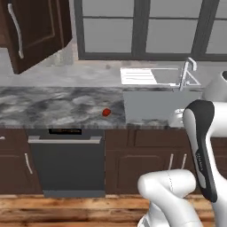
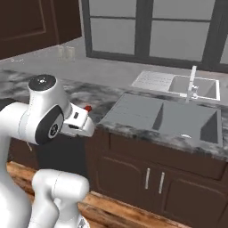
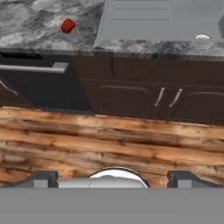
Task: Open the cabinet. Pick the dish brush and place it next to the sink. Then close the cabinet.
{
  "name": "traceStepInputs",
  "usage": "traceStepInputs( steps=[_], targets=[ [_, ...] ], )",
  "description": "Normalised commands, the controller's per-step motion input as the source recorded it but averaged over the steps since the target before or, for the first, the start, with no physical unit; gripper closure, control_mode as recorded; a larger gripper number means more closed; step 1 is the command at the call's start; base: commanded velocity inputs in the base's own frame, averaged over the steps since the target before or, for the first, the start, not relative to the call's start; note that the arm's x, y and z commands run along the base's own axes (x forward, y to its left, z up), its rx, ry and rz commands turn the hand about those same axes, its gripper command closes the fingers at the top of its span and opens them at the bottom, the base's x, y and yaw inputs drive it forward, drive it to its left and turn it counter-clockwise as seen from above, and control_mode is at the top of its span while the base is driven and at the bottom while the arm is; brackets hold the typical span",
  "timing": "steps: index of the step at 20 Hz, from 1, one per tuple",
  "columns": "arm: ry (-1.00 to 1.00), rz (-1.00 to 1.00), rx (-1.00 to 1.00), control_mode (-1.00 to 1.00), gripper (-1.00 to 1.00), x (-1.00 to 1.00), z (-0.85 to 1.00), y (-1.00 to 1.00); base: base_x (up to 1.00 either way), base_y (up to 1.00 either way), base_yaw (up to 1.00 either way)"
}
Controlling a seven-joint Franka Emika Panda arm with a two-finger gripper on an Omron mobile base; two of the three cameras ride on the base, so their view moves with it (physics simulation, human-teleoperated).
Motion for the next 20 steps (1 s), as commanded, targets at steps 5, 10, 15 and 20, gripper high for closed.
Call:
traceStepInputs(
  steps=[5, 10, 15, 20],
  targets=[
    [0.00, 0.00, 0.00, 1.00, -1.00, 0.00, 0.00, 0.00, 0.00, 0.79, -0.65],
    [0.00, 0.00, 0.00, 1.00, -1.00, 0.00, 0.00, 0.00, 0.00, 0.81, -0.46],
    [0.00, 0.00, 0.00, 1.00, -1.00, 0.00, 0.00, 0.00, -0.09, 0.81, -0.24],
    [0.00, 0.00, 0.00, 1.00, -1.00, 0.00, 0.00, 0.00, -0.51, 0.47, -0.06]
  ],
)
